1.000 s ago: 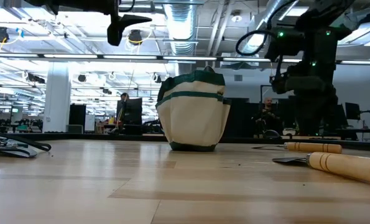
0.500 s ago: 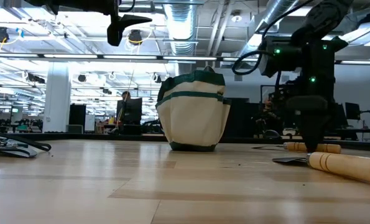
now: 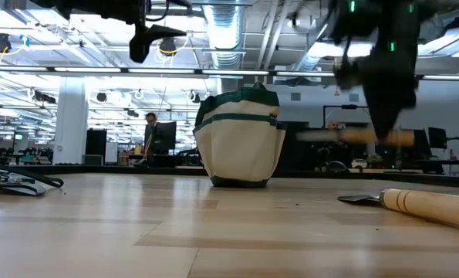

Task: Pick & Place Garden tools in Gardening bag
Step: Put the brown trowel into the green gardening bag

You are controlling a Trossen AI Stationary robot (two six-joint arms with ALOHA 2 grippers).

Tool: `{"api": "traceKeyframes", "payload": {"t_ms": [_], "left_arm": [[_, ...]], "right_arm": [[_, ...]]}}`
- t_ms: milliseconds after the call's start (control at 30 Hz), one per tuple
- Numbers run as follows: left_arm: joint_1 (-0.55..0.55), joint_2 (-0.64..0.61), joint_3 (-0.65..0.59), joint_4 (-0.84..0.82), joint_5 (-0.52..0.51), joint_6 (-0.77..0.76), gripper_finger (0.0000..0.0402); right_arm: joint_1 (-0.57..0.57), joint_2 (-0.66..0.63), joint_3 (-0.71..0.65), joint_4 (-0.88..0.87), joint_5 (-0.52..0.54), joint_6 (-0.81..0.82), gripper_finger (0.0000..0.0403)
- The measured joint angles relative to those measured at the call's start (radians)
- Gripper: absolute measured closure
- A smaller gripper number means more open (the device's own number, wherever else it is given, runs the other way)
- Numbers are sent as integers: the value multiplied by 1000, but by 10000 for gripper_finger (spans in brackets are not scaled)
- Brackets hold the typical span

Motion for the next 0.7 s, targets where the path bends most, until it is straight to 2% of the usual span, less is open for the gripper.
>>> {"api": "traceKeyframes", "payload": {"t_ms": [167, 300, 400, 700], "left_arm": [[0, 0, 0, -88, 0, -1, 172], [0, 0, 0, -124, 0, -2, 172], [0, 0, 0, -126, 0, -2, 172], [0, 0, 0, -139, 4, -40, 172]], "right_arm": [[24, -23, 168, -235, 124, -113, 348], [44, 25, 295, -381, 261, -250, 348], [53, 72, 375, -435, 325, -356, 348], [54, 232, 470, -512, 366, -504, 346]]}}
